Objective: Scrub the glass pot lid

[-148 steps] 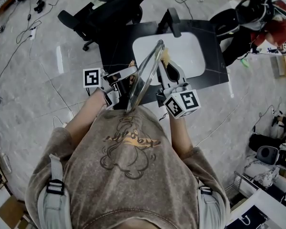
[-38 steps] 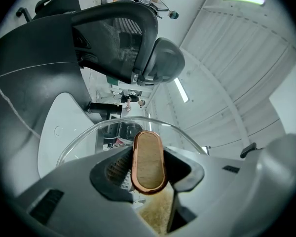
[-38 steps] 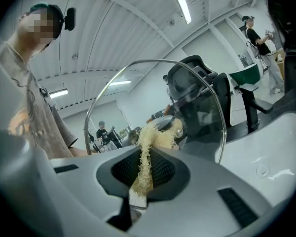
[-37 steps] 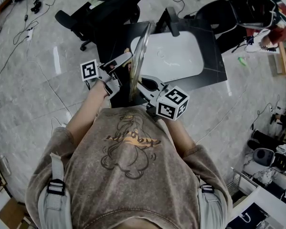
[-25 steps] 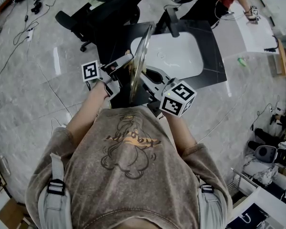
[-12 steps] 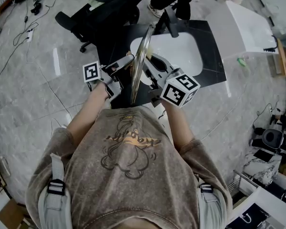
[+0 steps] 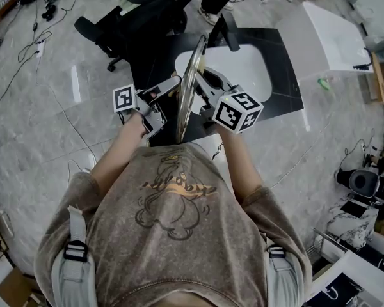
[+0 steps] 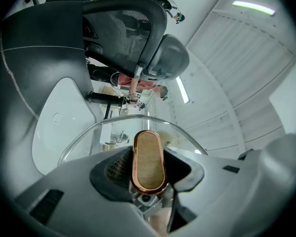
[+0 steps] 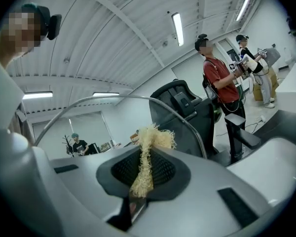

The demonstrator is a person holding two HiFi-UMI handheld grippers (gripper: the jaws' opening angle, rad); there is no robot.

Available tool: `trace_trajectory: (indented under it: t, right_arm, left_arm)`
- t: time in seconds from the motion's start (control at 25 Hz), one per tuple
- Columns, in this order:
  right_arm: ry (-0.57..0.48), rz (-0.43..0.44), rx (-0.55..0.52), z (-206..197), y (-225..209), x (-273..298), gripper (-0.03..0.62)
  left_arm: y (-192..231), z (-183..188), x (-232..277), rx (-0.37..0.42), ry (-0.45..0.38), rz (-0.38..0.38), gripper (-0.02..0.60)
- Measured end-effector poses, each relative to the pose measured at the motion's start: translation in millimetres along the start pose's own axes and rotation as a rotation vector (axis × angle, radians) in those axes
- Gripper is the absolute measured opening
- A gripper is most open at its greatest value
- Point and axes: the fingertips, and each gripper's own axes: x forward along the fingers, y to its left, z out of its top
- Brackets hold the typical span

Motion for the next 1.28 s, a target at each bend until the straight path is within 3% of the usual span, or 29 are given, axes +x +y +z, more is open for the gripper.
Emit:
trace_trajectory:
  t: [0.48, 0.8, 1.28]
  right_arm:
    - [0.081, -0.086, 0.024, -40, -45, 10, 0.04]
    - [0.197, -0.131, 0.008, -84, -67, 7, 0.04]
    - [0.287, -0.119, 0.044, -131, -65, -5, 0.04]
  left_arm:
    - [-1, -2, 0, -0.017, -0.004, -0.018, 0.178]
    - [0, 0, -1, -0.031, -0.024, -0.028, 0.178]
    - [2, 4, -4, -0.027, -0.044, -0.023, 0.178]
